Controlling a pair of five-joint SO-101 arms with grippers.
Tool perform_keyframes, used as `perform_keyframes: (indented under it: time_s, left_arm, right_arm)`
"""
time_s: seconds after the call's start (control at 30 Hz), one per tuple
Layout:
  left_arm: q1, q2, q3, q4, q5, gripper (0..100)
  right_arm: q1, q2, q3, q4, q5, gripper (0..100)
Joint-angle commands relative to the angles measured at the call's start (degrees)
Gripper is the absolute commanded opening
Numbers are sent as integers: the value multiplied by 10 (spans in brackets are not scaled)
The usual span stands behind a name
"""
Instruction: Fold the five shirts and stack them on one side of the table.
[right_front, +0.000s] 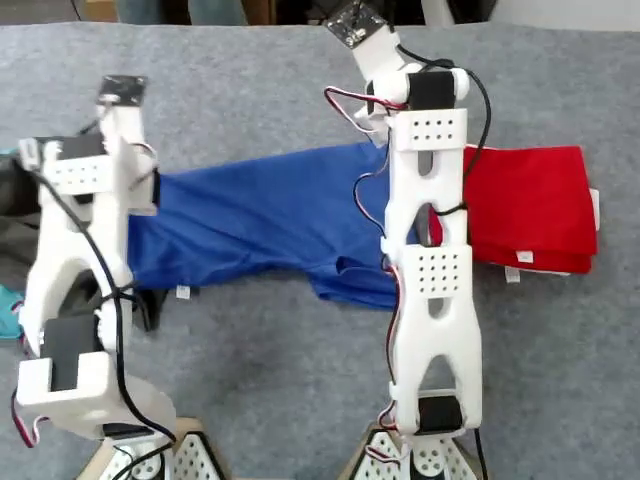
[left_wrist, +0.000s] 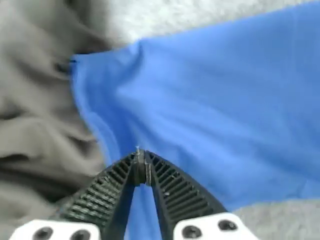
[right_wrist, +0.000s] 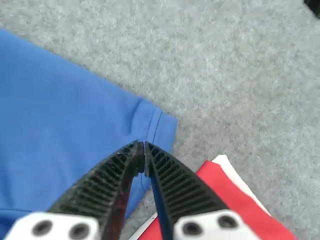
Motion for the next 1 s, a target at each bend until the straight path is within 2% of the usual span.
perform_keyframes:
  time_s: [0.0, 0.13, 0.23, 0.37, 0.53, 0.77, 0.97]
  left_arm:
    - [-35, -30, -3, -53, 42, 30]
    - [-168, -18, -34, -83, 47, 34]
    - [-238, 26, -38, -115, -10, 58]
    - [-263, 131, -44, -162, -81, 102]
    - [-321, 291, -166, -163, -163, 27]
    - [-460, 449, -527, -62, -114, 30]
    - [-459, 534, -818, 111, -107, 30]
  right_arm:
    - [-4, -44, 22, 4, -4, 14]
    - [4, -51, 36, 4, -1, 14]
    - [4, -53, 36, 4, -1, 14]
    - [-4, -51, 39, 2, -1, 14]
    - [-13, -51, 38, 2, -3, 14]
    - [-15, -51, 38, 2, -4, 14]
    - [-27, -51, 39, 2, -4, 14]
